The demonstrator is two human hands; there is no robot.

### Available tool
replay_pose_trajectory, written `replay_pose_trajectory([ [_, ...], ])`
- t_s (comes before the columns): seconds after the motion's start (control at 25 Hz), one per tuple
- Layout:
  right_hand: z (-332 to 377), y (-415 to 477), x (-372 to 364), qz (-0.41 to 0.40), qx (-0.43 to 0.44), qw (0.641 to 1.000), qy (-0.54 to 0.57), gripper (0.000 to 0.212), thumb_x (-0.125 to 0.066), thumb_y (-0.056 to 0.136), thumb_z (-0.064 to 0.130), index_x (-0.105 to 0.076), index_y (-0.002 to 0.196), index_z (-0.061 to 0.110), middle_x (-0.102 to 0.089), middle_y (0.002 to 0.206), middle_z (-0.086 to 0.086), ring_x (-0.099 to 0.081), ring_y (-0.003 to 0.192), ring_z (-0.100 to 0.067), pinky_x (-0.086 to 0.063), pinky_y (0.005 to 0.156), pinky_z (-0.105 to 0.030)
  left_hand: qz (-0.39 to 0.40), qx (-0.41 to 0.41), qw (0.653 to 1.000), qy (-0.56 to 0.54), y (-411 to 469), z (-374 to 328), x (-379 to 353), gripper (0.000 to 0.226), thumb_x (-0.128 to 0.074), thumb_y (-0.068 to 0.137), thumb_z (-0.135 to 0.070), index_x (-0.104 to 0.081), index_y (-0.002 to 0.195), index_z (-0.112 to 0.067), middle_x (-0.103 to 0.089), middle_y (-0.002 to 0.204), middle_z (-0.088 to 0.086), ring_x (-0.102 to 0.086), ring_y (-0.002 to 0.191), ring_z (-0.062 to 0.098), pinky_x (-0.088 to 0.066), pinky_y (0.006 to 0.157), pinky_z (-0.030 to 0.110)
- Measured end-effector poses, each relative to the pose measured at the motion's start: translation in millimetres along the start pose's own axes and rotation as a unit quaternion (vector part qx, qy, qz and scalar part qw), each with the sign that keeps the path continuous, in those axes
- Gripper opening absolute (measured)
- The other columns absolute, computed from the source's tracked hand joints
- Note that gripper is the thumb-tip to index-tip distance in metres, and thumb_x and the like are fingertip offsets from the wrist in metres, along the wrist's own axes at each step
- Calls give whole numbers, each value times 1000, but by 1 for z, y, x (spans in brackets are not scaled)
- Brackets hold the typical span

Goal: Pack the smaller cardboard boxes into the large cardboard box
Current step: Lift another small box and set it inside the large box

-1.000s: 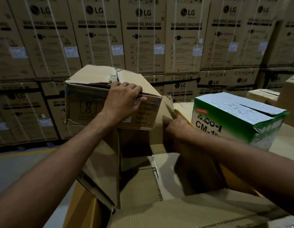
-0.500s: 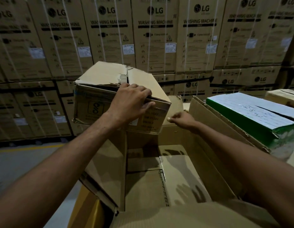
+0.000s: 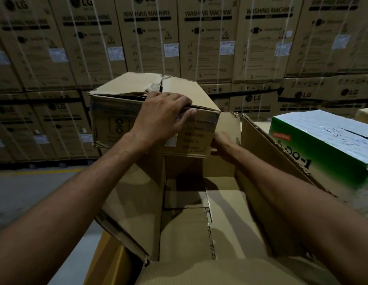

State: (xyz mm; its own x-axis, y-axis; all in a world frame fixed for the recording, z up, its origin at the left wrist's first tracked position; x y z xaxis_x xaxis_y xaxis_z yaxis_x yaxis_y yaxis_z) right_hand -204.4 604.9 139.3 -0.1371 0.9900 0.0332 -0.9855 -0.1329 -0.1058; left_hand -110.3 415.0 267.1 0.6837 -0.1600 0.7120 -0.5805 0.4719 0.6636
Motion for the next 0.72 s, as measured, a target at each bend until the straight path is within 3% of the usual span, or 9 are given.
replay_pose_trajectory([
  [0.08,13,4,-2,44,-47,986,156,67,-42,97,71,-67,118,13,-70,118,-14,-66,112,-34,-53,98,-52,7,-17,1000,-19,0,-1,0,43,-37,106,-49,-63,130,-24,-69,126,-1,-63,116,19,-38,104,43],
  [0.16,32,2,-2,91,-17,972,216,86,-41,85,87,-72,127,18,-67,130,-21,-62,120,-42,-43,109,-60,9,-35,999,-33,0,-6,0,37,-40,107,-42,-65,128,-23,-71,124,-2,-65,113,18,-41,103,43],
  [0.28,47,1,-3,170,-2,960,223,66,-57,90,72,-74,125,19,-68,125,-19,-59,120,-40,-33,116,-56,0,-40,998,-41,2,-13,0,30,-47,106,-36,-68,123,-23,-73,117,-3,-68,106,16,-44,101,41],
  [0.4,40,10,2,181,-24,958,222,43,-63,91,53,-80,110,18,-71,111,-14,-60,108,-33,-24,119,-51,4,-15,999,-53,2,-15,2,28,-50,104,-41,-70,116,-26,-74,105,-7,-68,93,11,-51,91,33],
  [0.52,39,7,7,167,-16,961,220,42,-62,92,49,-80,108,15,-70,110,-13,-62,103,-31,-34,113,-44,-42,58,996,-57,8,-15,21,31,-50,104,-47,-72,108,-24,-72,95,-5,-64,82,8,-47,71,25],
  [0.6,40,3,11,166,-18,957,238,41,-63,91,47,-77,111,13,-70,109,-11,-65,98,-29,-42,100,-40,-64,155,984,-57,16,3,42,27,-52,103,-45,-70,111,-26,-71,104,-2,-63,91,11,-44,76,28],
  [0.72,36,3,16,170,-19,942,290,47,-64,91,41,-68,125,10,-69,113,-11,-67,99,-27,-47,96,-37,22,333,942,-26,17,57,56,39,-62,97,-41,-58,134,-30,-54,142,7,-48,129,29,-37,103,48],
])
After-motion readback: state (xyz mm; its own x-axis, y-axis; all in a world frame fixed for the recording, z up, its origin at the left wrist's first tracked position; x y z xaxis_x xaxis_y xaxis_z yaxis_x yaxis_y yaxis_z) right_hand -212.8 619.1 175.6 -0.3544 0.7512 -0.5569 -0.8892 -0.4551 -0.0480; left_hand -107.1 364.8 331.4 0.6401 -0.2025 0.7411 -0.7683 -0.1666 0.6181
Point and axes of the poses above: each hand's wrist, its own y-axis towards the middle knuckle, its own x-axis out of the back of the hand, z = x × y, the point moved 3 cm from there along y, towards the middle knuckle
